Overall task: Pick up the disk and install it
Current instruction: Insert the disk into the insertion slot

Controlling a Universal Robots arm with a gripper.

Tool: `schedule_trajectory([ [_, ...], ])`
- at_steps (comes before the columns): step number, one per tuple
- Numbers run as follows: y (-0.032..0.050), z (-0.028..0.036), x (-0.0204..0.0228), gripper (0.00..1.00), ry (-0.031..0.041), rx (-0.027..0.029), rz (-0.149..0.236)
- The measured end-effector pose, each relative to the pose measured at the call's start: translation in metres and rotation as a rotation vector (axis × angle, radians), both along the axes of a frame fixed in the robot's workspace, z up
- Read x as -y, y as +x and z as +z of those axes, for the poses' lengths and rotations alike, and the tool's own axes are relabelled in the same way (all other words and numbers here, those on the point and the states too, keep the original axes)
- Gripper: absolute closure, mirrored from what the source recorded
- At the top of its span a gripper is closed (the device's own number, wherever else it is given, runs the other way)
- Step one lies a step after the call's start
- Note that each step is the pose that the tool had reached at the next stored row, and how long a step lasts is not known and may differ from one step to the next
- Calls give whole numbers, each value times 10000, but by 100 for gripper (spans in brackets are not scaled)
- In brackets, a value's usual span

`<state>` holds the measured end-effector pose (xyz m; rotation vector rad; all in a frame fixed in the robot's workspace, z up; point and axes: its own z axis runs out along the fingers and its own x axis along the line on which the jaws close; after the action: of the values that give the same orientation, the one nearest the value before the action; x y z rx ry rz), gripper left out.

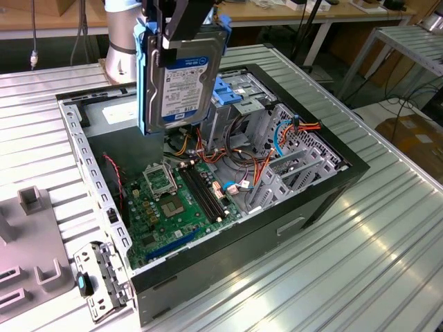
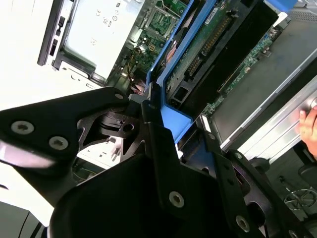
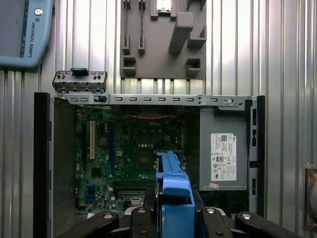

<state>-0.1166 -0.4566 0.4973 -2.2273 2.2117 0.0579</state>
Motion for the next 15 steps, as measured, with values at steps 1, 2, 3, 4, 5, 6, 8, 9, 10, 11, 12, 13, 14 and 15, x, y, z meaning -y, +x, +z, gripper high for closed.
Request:
schedule_trajectory([
  [1, 0, 0, 9, 63, 0, 0, 0],
  [2, 0, 0, 18, 63, -1, 0, 0],
  [3, 0, 0, 27, 63, -1, 0, 0],
  [4, 0, 0, 35, 63, 0, 0, 0],
  [5, 0, 0, 43, 63, 0, 0, 0],
  [6, 0, 0, 54, 63, 0, 0, -1],
  [8, 0, 0, 77, 63, 0, 0, 0],
  [9, 0, 0, 90, 63, 0, 0, 0],
  [10, 0, 0, 101, 63, 0, 0, 0],
  [11, 0, 0, 109, 63, 0, 0, 0],
  [12, 0, 0, 125, 63, 0, 0, 0],
  [13, 0, 0, 134, 63, 0, 0, 0],
  [14, 0, -1, 146, 63, 0, 0, 0],
  [15, 0, 0, 165, 63, -1, 0, 0],
])
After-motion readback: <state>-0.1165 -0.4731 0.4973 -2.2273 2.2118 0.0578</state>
